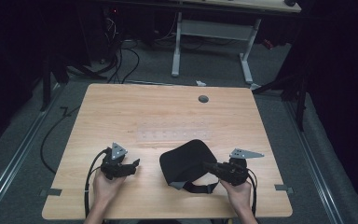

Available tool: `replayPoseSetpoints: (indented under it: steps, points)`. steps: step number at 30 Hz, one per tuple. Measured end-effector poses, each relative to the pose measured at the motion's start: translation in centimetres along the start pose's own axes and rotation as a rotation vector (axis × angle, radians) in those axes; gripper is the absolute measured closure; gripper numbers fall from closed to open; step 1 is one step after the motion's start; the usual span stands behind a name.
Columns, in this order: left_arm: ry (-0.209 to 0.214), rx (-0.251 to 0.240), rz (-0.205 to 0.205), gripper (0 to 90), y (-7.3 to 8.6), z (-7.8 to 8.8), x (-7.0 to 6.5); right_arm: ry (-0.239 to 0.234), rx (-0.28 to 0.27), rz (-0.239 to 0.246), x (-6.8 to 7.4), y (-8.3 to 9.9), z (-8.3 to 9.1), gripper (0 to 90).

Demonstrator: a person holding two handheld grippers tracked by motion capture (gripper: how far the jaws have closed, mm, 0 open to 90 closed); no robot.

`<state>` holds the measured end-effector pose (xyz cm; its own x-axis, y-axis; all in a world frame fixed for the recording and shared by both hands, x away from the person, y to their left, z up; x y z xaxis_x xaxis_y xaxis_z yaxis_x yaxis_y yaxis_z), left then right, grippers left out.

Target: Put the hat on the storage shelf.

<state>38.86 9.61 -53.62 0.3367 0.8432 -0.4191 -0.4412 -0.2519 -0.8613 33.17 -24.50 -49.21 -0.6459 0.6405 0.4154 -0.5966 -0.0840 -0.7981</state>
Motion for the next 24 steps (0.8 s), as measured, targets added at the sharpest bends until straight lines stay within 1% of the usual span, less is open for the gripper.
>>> replayPoseSetpoints:
  steps: [1,3,6,7,11,16,19,21,24]
  points:
    - [0.019,0.005,0.002,26.0,-0.1,0.3,-0.3,0.003,-0.001,-0.002,0.0,-0.1,0.0,84.5]
    - [0.049,0.007,-0.013,24.7,-0.2,0.7,-1.2,0.011,-0.004,-0.009,-0.1,-0.3,0.0,84.5]
    - [0.095,0.017,-0.048,23.4,0.0,1.3,-2.6,0.012,-0.010,-0.019,-0.2,-0.6,-0.1,84.5]
    - [0.121,0.020,-0.062,23.3,0.2,1.6,-3.2,0.013,-0.011,-0.020,-0.1,-0.6,-0.1,84.5]
    - [0.169,0.043,-0.116,22.1,1.0,2.2,-5.1,0.015,-0.009,-0.021,-0.1,-0.8,-0.1,84.5]
    - [0.202,0.069,-0.165,20.5,1.7,2.6,-6.7,0.008,-0.001,-0.021,0.2,-1.0,-0.4,84.4]
    - [0.217,0.059,-0.179,20.4,1.6,2.8,-7.3,0.007,0.009,-0.012,0.5,-1.2,-0.6,84.4]
    - [0.233,0.046,-0.173,20.4,1.4,2.9,-7.7,0.008,0.015,-0.009,0.7,-1.5,-0.8,84.4]
    - [0.246,0.032,-0.182,20.3,1.1,3.2,-8.2,0.006,0.020,-0.004,1.0,-1.9,-1.1,84.4]
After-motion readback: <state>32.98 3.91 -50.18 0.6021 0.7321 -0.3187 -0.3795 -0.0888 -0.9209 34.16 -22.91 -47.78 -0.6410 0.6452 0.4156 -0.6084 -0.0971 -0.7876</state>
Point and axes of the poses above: each handheld gripper's, and its own axes: z roughly backward along the jaws, y roughly out of its underside, x roughly to its left, the point moved 2 cm from there along -z, roughly forward along the jaws, and after that the axes turned 1 degree about -y, right-handed, at the moved point
